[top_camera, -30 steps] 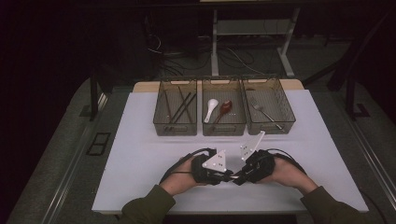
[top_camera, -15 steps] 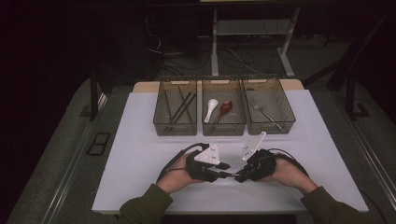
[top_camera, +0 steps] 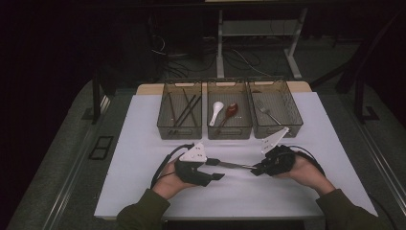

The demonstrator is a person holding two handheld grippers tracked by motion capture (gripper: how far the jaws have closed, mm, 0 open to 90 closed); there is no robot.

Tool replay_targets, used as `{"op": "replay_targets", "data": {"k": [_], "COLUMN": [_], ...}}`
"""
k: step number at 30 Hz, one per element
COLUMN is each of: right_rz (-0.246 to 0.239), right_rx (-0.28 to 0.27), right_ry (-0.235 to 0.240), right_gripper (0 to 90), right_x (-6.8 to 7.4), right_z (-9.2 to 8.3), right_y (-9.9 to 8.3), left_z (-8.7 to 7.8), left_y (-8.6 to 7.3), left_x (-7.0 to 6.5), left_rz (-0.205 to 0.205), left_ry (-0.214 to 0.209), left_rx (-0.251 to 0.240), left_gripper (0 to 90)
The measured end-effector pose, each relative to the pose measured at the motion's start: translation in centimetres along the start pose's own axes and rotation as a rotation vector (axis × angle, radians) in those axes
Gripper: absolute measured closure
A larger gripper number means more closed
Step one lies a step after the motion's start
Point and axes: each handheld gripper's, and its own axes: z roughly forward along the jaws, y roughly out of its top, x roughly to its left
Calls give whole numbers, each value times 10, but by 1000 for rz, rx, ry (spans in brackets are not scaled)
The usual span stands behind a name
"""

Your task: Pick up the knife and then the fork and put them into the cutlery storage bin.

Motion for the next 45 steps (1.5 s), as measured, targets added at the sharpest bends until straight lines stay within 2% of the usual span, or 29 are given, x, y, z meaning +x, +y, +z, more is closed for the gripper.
{"op": "replay_targets", "data": {"k": [5, 10, 14, 17, 23, 27, 29, 35, 39, 45], "right_rz": [25, 56, 83, 124, 150, 160, 170, 205, 247, 300], "right_rx": [-18, -39, -64, -87, -126, -151, -162, -194, -207, -231], "right_ry": [-28, -59, -82, -93, -132, -167, -184, -236, -267, -312], "right_gripper": [825, 826, 826, 826, 825, 826, 826, 826, 826, 826], "right_x": [-5, -10, -14, -16, -20, -24, -26, -35, -44, -56], "right_z": [-8, -17, -25, -30, -44, -54, -59, -73, -79, -86], "right_y": [-5, -9, -13, -15, -18, -17, -17, -16, -18, -21], "left_z": [-10, -19, -25, -28, -37, -37, -36, -33, -32, -32], "left_y": [-13, -28, -40, -50, -63, -66, -65, -66, -65, -65], "left_x": [1, 3, 3, 4, 6, 7, 7, 6, 5, 4], "left_rz": [-44, -94, -111, -145, -193, -217, -222, -211, -185, -188], "left_ry": [45, 109, 163, 199, 266, 279, 299, 293, 290, 294], "left_rx": [-6, -22, -6, 5, -11, -16, -11, 4, 19, 17], "left_gripper": [405, 333, 261, 211, 113, 0, 0, 0, 0, 0]}}
